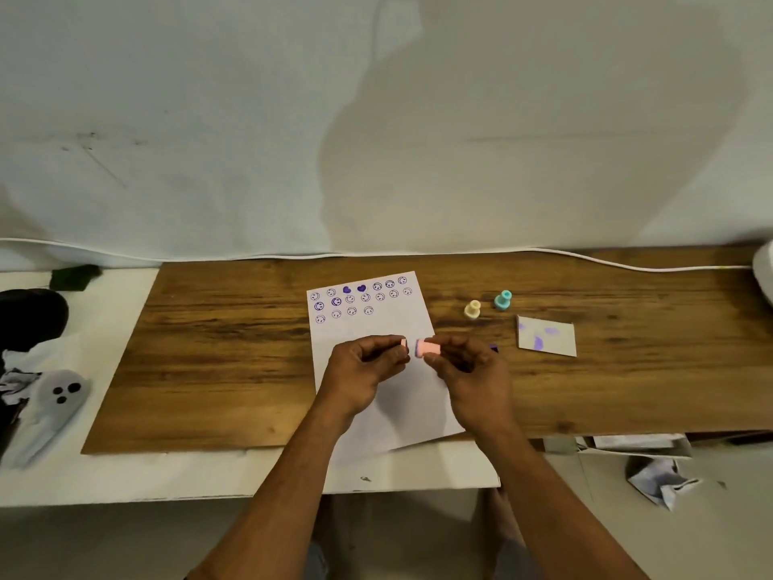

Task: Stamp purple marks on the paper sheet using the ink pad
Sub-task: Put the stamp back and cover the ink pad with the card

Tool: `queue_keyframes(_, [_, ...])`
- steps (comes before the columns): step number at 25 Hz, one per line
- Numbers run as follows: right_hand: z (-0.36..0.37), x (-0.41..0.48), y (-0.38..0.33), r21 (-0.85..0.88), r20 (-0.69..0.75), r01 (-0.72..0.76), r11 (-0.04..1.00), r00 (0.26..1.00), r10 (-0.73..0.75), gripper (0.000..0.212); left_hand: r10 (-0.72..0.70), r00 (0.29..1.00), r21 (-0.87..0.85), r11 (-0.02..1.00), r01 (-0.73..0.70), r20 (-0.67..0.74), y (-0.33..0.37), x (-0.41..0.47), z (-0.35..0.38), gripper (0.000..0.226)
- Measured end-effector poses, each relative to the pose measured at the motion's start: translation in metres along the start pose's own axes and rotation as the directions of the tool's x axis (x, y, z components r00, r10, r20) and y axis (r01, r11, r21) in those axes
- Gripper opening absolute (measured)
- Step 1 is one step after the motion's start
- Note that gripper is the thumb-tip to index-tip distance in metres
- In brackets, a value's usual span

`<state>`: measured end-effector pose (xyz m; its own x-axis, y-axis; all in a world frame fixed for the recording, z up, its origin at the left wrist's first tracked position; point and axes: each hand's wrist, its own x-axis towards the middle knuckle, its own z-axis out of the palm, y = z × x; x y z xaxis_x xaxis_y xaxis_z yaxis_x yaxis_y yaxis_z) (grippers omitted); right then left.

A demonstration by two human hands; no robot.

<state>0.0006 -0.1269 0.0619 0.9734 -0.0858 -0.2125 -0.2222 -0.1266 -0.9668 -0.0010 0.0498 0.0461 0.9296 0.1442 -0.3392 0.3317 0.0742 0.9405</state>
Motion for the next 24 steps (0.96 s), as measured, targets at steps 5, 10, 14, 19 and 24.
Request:
queue_keyframes(5, [0.006,0.0,0.004,-0.062,0.044,0.06,0.996,0.997,-0.057,0.029,0.008,1.0,-0.029,1.0,-0.007,0.022,0.003,0.0,0.002,0.029])
queue_keyframes(10, [0.004,0.009,0.006,-0.086,0.041,0.052,0.995,0.998,-0.049,0.027,0.022,0.997,-0.043,0.999,-0.019,0.076,0.004,0.0,-0.001,0.03])
queue_keyframes(14, [0.003,0.011,0.006,-0.049,0.063,0.048,0.998,0.997,-0.045,0.027,0.026,0.998,-0.085,0.996,-0.021,0.062,0.004,0.002,0.001,0.028])
queue_keyframes(19, [0.001,0.012,0.007,-0.029,0.071,0.031,0.999,0.997,-0.029,0.026,0.012,0.998,-0.127,0.992,-0.004,0.062,0.002,0.002,0.003,0.026])
queue_keyframes(24, [-0.001,0.015,0.006,0.034,0.081,-0.083,0.996,0.994,0.08,0.022,0.003,0.999,-0.097,0.995,0.001,0.044,0.003,0.003,0.007,0.03])
